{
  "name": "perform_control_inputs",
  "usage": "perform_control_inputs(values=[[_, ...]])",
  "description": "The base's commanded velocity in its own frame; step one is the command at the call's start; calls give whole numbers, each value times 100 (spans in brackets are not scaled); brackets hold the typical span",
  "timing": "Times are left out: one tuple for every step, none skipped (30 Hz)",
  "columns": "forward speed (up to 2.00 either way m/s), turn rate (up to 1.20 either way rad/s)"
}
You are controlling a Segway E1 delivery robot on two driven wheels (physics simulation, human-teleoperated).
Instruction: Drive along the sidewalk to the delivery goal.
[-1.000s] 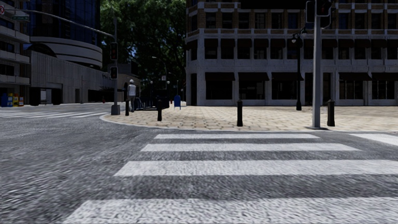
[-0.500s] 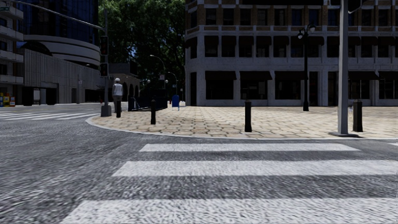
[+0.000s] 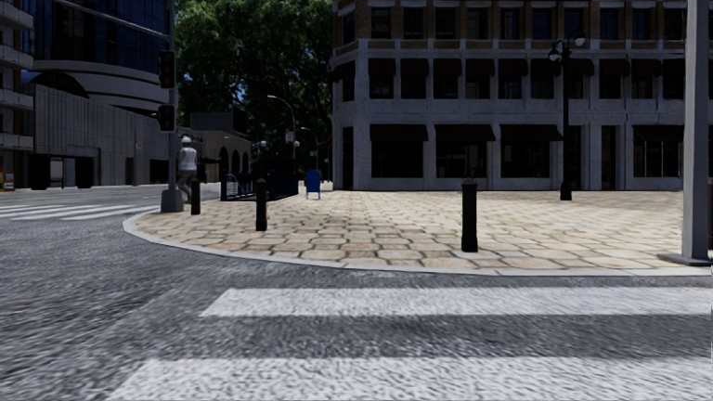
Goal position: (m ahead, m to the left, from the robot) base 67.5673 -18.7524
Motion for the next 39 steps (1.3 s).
perform_control_inputs(values=[[200, 0], [200, 0], [200, 0], [200, 0], [200, 0], [200, 0], [200, 0], [200, 0], [200, 0], [200, 0], [200, 0], [200, 0], [200, 0], [200, 0], [200, 0], [200, 0], [200, 0], [200, 0], [200, 0], [200, 0], [200, 0], [200, 0], [200, 0], [200, 0], [200, 0], [200, 0], [200, 0], [200, 0], [200, 0], [200, 0], [200, 0], [200, 0], [200, 0], [200, 0], [200, 0], [200, 0], [200, 0], [200, 0], [200, 0]])
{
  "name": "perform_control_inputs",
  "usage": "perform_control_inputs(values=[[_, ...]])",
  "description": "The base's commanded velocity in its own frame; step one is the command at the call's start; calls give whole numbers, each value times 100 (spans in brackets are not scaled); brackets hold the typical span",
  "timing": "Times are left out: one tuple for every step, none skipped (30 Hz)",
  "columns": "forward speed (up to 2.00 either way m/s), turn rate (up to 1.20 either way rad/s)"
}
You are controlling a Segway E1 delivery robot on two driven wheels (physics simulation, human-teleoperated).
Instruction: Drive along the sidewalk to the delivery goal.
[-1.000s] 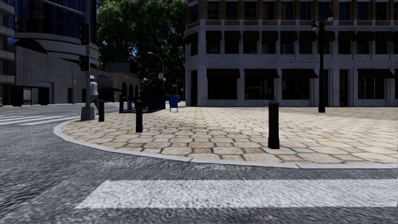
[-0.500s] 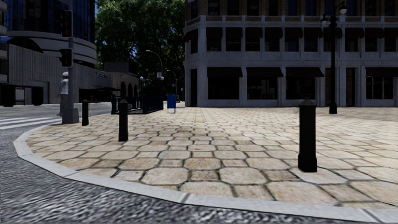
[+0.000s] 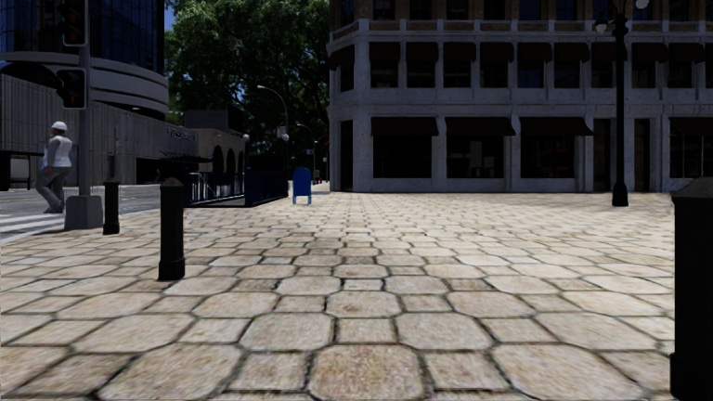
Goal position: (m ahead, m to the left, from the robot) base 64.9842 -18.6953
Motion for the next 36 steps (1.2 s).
perform_control_inputs(values=[[200, 0], [200, 0], [200, 0], [200, 0], [200, 0], [200, 0], [200, 0], [200, 0], [200, 0], [200, 0], [200, 0], [200, 0], [200, 0], [200, 0], [200, 0], [200, 0], [200, 0], [200, 0], [200, 0], [200, 0], [200, 0], [200, 0], [200, 0], [200, 0], [200, 0], [200, 0], [200, 0], [200, 0], [200, 0], [200, 0], [200, 0], [200, 0], [200, 0], [200, 0], [200, 0], [200, 0]])
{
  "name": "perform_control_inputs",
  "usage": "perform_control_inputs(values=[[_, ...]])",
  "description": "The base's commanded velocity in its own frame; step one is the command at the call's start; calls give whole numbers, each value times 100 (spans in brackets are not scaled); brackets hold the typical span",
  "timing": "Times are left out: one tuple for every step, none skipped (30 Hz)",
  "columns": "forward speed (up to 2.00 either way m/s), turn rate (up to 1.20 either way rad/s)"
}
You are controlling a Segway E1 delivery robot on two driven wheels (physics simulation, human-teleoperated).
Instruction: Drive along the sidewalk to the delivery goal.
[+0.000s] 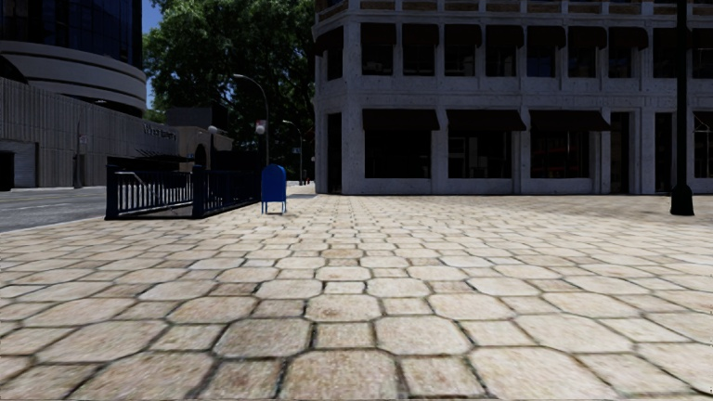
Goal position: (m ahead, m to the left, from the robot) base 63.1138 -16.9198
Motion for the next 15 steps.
perform_control_inputs(values=[[200, 0], [200, 0], [200, 0], [200, 0], [200, 0], [200, 0], [200, 0], [200, 0], [200, 0], [200, 0], [200, 0], [200, 0], [200, 0], [200, 0], [200, 0]])
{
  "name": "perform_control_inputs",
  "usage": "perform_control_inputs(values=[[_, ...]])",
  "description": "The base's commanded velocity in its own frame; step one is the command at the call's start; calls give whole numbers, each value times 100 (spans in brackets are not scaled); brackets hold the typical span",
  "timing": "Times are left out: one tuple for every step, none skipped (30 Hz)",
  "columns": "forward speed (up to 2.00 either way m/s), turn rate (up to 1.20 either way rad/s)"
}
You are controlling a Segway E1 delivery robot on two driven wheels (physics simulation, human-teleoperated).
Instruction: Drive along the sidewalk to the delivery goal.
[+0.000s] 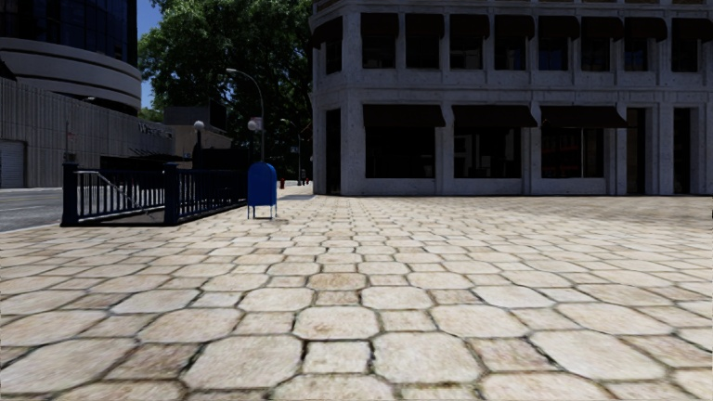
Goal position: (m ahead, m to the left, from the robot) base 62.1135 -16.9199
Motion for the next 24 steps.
perform_control_inputs(values=[[200, 0], [200, 0], [200, 0], [200, 0], [200, 0], [200, 0], [200, 0], [200, 0], [200, 0], [200, 0], [200, 0], [200, 0], [200, 0], [200, 0], [200, 0], [200, 0], [200, 0], [200, 0], [200, 0], [200, 0], [200, 0], [200, 0], [200, 0], [200, 0]])
